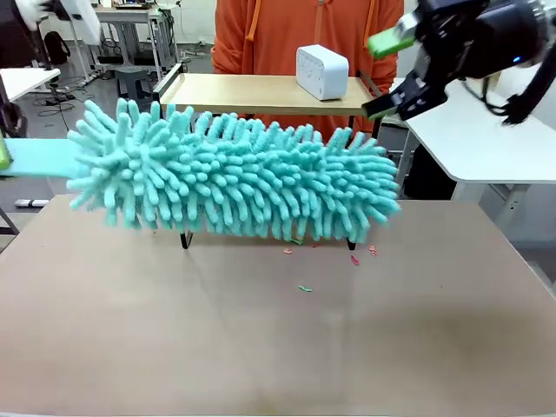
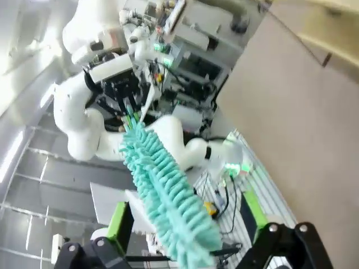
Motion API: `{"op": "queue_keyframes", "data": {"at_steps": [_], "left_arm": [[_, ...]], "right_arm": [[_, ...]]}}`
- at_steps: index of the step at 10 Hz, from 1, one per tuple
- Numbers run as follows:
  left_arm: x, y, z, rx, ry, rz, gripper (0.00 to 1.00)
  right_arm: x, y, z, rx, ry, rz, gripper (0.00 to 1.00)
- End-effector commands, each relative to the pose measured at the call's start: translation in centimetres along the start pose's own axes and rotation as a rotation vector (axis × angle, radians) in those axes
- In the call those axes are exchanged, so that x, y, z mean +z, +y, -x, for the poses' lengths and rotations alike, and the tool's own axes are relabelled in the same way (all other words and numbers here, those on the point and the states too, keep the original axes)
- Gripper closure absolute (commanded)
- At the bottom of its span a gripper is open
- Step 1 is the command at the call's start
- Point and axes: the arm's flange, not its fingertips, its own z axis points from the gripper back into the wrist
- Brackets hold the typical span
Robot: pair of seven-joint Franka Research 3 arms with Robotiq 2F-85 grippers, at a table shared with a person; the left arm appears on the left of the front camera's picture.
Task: Clean the shelf.
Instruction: Hand the Duster back to the human.
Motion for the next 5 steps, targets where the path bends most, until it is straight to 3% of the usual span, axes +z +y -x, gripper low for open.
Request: {"op": "queue_keyframes", "data": {"at_steps": [1, 5], "left_arm": [[1.9, -1.2, -0.7, -0.069, 0.060, 0.002, 0.88], [1.5, 0.1, -2.9, -0.088, 0.082, 0.033, 0.88]], "right_arm": [[-2.0, 0.2, 0.3, 0.006, 0.177, -0.010, 0.00], [-6.0, 0.4, 4.0, 0.037, 0.350, -0.078, 0.00]]}}
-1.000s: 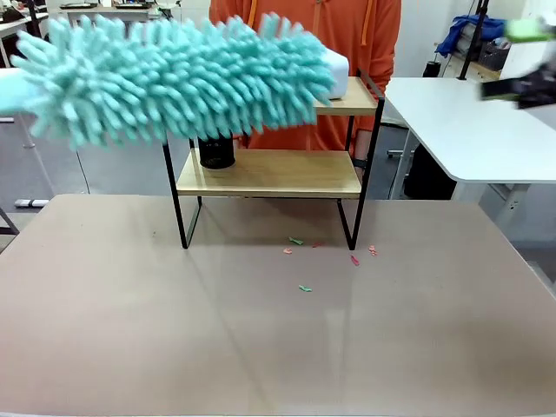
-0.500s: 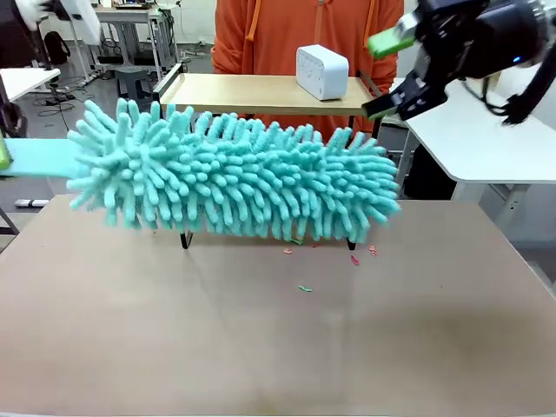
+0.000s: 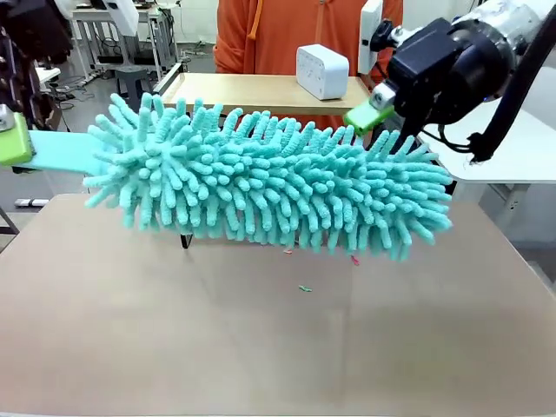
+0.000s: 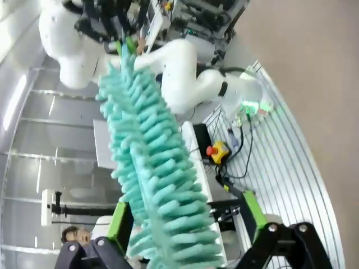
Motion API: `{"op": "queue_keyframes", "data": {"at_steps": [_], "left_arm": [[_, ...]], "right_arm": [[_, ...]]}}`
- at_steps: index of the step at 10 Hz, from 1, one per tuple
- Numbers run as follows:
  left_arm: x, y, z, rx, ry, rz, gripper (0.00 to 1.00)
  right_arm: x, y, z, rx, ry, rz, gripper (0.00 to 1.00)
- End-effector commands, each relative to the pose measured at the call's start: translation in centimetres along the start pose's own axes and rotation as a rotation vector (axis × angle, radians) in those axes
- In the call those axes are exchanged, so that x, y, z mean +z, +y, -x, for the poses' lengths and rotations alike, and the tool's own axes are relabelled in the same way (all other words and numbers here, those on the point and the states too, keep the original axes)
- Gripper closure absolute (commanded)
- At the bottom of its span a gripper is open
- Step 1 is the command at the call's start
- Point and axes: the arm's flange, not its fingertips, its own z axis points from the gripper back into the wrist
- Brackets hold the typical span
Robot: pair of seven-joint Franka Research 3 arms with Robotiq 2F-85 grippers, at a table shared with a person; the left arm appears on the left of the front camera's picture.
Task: Clean the shelf.
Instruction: Hand the Duster back to the human.
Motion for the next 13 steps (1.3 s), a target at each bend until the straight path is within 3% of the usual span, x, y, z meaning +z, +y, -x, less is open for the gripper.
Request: {"op": "queue_keyframes", "data": {"at_steps": [1, 8, 9, 10, 11, 13], "left_arm": [[1.8, 0.7, 0.3, 0.007, 0.007, -0.002, 0.88], [1.8, 1.6, -0.1, 0.016, 0.010, 0.045, 0.88], [1.7, 1.7, -0.1, 0.017, 0.010, 0.046, 0.88], [1.7, 1.7, -0.1, 0.016, 0.009, 0.046, 0.88], [1.7, 1.7, -0.1, 0.015, 0.011, 0.044, 0.88], [1.8, 1.7, -0.1, 0.019, 0.009, 0.040, 0.88]], "right_arm": [[-0.6, 0.0, 1.3, 0.030, 0.034, -0.004, 0.00], [-1.5, -0.8, 1.3, 0.059, 0.000, 0.001, 0.00], [-1.7, -0.9, 1.5, 0.057, 0.031, 0.013, 0.55], [-1.8, -0.9, 1.5, 0.060, 0.048, 0.006, 0.60], [-1.7, -0.8, 1.5, 0.062, 0.050, -0.001, 1.00], [-1.6, -0.8, 1.5, 0.067, 0.049, -0.011, 1.00]]}}
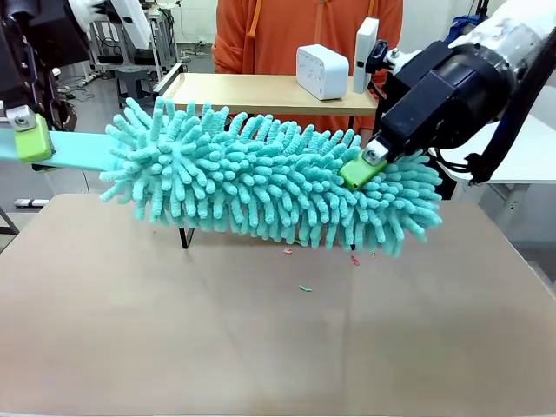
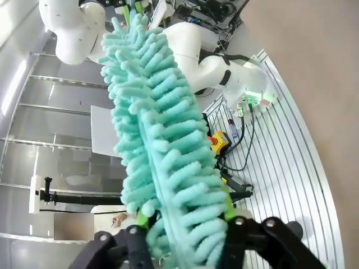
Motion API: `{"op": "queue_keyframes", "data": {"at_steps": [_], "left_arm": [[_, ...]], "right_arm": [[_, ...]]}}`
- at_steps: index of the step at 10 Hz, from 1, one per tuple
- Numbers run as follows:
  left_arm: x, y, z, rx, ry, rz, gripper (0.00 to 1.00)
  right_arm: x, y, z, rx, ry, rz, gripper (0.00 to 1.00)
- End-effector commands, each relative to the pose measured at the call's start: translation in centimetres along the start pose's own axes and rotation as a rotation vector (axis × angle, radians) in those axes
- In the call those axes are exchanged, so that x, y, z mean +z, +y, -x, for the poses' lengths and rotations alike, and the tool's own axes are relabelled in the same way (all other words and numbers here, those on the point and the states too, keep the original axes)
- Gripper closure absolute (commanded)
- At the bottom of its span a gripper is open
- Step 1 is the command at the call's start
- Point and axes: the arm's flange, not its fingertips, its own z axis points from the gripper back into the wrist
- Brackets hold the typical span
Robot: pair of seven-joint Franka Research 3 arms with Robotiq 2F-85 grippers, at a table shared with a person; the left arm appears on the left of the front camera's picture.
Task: Clean the shelf.
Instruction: Hand the Duster back to the human.
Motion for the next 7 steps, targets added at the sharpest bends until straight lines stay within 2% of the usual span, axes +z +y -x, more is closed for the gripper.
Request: {"op": "queue_keyframes", "data": {"at_steps": [1, 2, 3, 5, 6, 7], "left_arm": [[1.00, -0.45, 0.32, 0.005, 0.007, -0.003, 0.88], [0.94, -0.41, 0.32, 0.008, 0.005, -0.005, 0.88], [0.89, -0.36, 0.32, 0.008, 0.005, -0.006, 0.88], [0.88, -0.27, 0.32, 0.014, 0.013, -0.012, 0.88], [0.91, -0.18, 0.29, 0.028, 0.018, -0.021, 0.30], [0.99, -0.19, 0.37, 0.026, 0.002, -0.025, 0.31]], "right_arm": [[-0.17, -0.29, 0.15, 0.027, 0.028, -0.014, 0.86], [-0.12, -0.26, 0.22, 0.025, 0.030, -0.016, 0.96], [-0.05, -0.30, 0.24, 0.022, 0.027, -0.015, 1.00], [-0.03, -0.28, 0.25, 0.023, 0.025, -0.013, 1.00], [-0.05, -0.30, 0.27, 0.022, 0.026, -0.012, 1.00], [0.00, -0.34, 0.32, 0.020, 0.028, -0.011, 1.00]]}}
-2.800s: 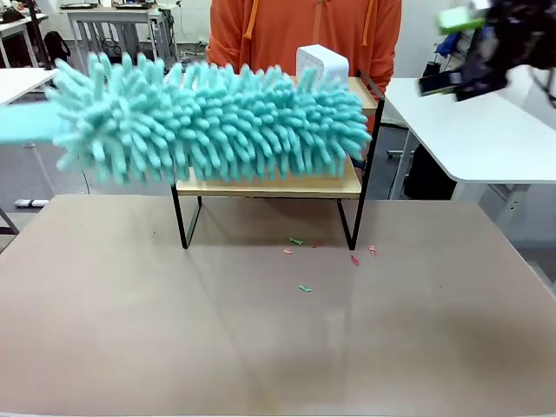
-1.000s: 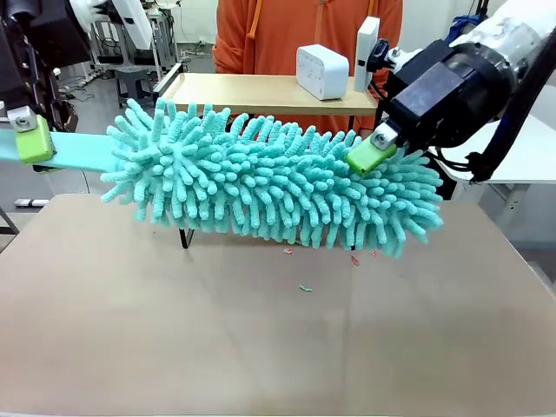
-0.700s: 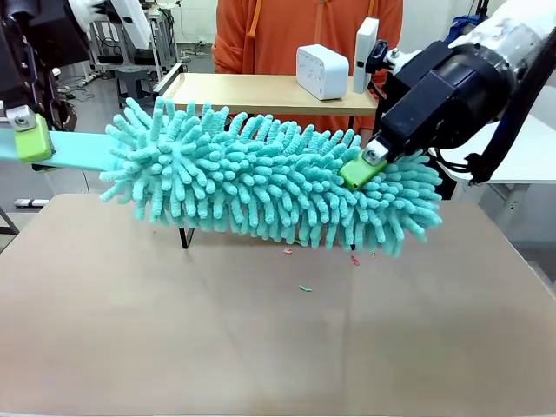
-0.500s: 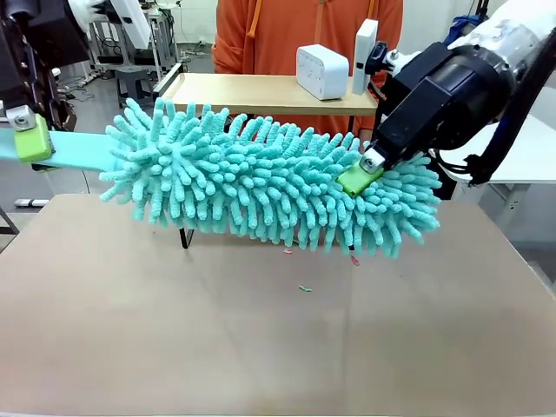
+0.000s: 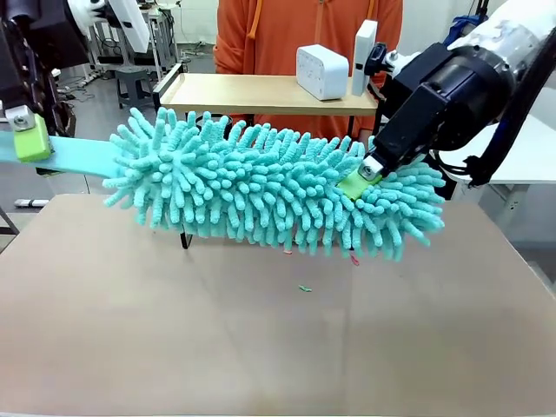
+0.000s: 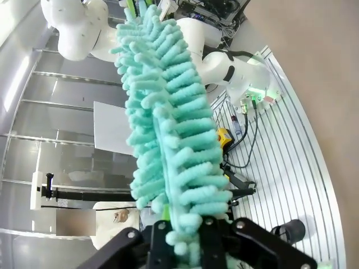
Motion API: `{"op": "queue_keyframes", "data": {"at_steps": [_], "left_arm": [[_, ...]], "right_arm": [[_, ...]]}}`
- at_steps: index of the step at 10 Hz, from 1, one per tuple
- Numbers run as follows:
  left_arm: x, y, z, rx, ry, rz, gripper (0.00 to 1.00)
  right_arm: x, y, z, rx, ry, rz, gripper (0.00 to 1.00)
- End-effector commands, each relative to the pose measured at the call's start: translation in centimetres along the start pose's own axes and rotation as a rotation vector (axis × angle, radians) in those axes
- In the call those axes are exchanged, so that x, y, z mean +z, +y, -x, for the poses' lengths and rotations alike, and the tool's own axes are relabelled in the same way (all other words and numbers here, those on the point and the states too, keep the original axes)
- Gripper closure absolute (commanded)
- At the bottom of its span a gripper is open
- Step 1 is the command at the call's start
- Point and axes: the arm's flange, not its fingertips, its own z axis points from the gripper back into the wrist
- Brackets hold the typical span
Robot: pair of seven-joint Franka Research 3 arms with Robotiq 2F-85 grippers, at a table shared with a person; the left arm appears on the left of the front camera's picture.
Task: Clean the shelf.
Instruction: Hand the Duster back to the human.
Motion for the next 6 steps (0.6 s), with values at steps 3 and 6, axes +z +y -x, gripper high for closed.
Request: {"op": "queue_keyframes", "data": {"at_steps": [3, 6], "left_arm": [[1.4, -0.7, 0.9, -0.009, -0.057, -0.006, 0.00], [4.9, -0.6, 4.4, 0.072, -0.355, -0.121, 0.00]], "right_arm": [[0.4, -0.4, 0.3, 0.011, 0.010, 0.000, 1.00], [2.3, -0.4, 1.5, -0.003, -0.022, -0.023, 1.00]]}}
